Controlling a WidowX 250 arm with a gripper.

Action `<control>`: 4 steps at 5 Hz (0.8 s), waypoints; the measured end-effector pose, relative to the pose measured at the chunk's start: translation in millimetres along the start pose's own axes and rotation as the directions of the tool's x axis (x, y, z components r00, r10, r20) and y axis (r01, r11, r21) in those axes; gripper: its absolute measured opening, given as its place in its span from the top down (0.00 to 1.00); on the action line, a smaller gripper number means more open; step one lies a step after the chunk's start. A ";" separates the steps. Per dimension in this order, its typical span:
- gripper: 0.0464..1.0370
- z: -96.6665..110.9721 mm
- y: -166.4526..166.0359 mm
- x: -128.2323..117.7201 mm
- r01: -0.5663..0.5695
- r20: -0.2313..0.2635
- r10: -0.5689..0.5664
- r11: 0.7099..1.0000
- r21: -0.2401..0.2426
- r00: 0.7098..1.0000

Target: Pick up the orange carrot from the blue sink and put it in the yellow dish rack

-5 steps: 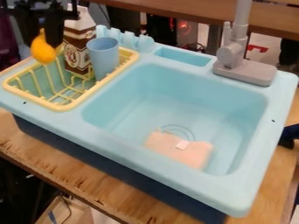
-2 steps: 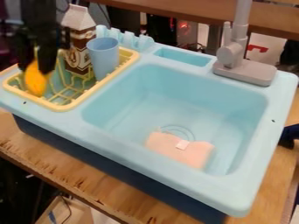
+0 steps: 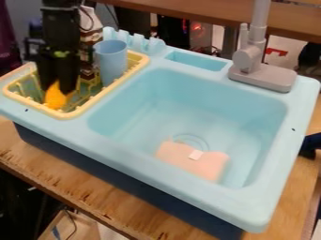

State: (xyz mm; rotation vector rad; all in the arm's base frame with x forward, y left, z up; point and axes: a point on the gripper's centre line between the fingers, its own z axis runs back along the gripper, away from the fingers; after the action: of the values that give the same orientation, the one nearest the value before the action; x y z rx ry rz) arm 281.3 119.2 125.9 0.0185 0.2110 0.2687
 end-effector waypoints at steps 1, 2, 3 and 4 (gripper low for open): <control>0.32 10.3 -9.8 3.2 0.034 0.012 -0.034 0.999 0.010 0.999; 0.06 28.7 -11.7 5.3 0.039 0.061 -0.040 0.999 0.018 0.997; 0.03 58.6 -12.1 -3.7 0.046 0.059 -0.049 0.998 0.050 0.997; 0.04 71.9 -21.9 -20.1 0.131 -0.031 -0.128 0.985 0.117 0.991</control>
State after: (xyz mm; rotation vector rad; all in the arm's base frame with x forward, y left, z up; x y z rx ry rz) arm 283.2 93.4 199.3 0.1190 0.2505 0.1265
